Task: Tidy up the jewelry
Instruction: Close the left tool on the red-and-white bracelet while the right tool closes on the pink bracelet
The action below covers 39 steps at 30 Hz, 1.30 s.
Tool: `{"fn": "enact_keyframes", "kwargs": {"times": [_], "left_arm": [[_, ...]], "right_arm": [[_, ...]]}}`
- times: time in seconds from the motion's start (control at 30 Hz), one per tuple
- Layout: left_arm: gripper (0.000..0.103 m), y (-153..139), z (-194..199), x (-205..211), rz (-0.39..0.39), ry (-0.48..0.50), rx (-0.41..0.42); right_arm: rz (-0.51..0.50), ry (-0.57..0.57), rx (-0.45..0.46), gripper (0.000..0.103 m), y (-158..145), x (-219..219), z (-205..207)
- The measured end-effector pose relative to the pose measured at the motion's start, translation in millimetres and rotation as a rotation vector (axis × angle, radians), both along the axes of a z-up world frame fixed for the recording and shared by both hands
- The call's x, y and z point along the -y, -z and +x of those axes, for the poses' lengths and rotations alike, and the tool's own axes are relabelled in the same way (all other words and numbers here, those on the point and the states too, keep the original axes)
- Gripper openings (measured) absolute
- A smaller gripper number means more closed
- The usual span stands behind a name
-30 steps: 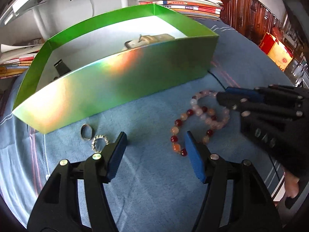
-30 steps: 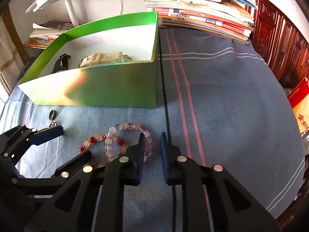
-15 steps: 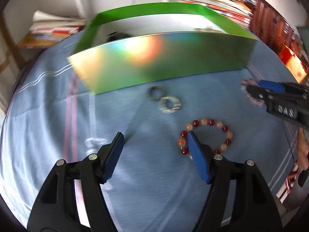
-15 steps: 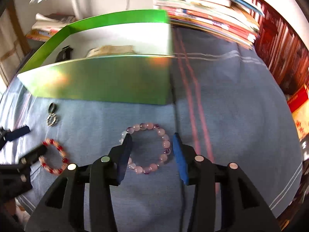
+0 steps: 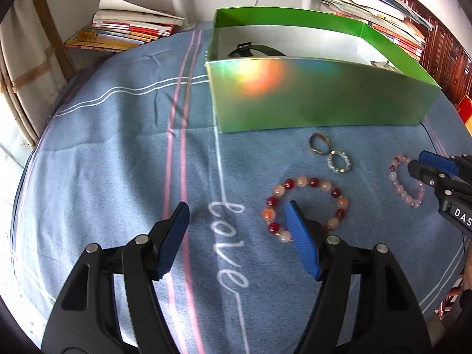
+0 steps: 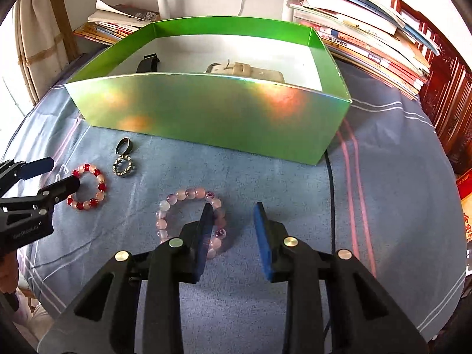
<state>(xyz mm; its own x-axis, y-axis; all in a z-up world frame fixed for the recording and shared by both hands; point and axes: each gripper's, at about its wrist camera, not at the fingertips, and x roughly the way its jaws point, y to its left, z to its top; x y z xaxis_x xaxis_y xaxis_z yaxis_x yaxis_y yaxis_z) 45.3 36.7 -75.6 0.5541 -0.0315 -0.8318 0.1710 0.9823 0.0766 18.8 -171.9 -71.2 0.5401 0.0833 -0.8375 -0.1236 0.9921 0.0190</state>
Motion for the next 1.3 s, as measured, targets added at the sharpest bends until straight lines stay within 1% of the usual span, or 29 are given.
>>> {"fn": "enact_keyframes", "kwargs": {"times": [0.1, 0.2, 0.3, 0.37, 0.43, 0.5, 0.53, 0.67, 0.73, 0.9, 0.97, 1.13, 1.3], "left_arm": [[0.068, 0.4, -4.3, 7.0, -0.006, 0.001, 0.001], [0.068, 1.5, -4.6, 13.2, -0.012, -0.001, 0.01], [0.068, 2.6, -3.7, 19.1, -0.017, -0.01, 0.017], [0.067, 3.3, -4.3, 20.5, -0.039, -0.012, 0.006], [0.064, 3.2, -4.6, 22.6, -0.071, 0.008, -0.013], [0.06, 3.6, -7.7, 29.1, -0.065, 0.04, -0.014], [0.058, 3.7, -9.8, 32.2, -0.067, 0.052, -0.016], [0.057, 4.0, -9.0, 37.2, -0.066, 0.063, -0.01], [0.056, 4.5, -7.3, 38.0, -0.065, 0.056, -0.005], [0.061, 5.0, -4.8, 36.8, -0.061, 0.033, 0.007], [0.065, 5.2, -2.4, 35.7, -0.062, 0.024, 0.007], [0.065, 5.1, -1.6, 34.8, -0.059, 0.029, 0.01], [0.059, 5.1, -3.2, 36.9, -0.064, 0.035, 0.009]], "right_arm": [[-0.013, 0.035, 0.008, 0.031, 0.1, 3.0, 0.0], [-0.079, 0.113, 0.031, 0.031, 0.3, 8.3, 1.5], [-0.105, 0.162, 0.025, 0.031, 0.5, 14.7, 2.4], [-0.113, 0.163, 0.014, 0.031, 0.3, 14.0, 1.6], [-0.106, 0.14, 0.004, 0.031, -0.2, 9.7, -0.8], [-0.056, 0.087, -0.009, 0.031, 0.1, 2.5, -1.9], [-0.047, 0.074, -0.008, 0.031, 0.4, -1.0, -2.0], [-0.031, 0.073, 0.013, 0.032, 1.4, -4.1, -0.1], [-0.022, 0.101, 0.025, 0.038, 2.3, 0.0, 0.9], [-0.001, 0.13, 0.025, 0.038, 2.4, 5.1, 4.1], [0.0, 0.135, 0.026, 0.038, 2.7, 6.4, 4.9], [-0.005, 0.13, 0.027, 0.038, 3.0, 5.3, 3.9], [-0.008, 0.116, 0.025, 0.037, 3.1, 2.4, 1.9]]}}
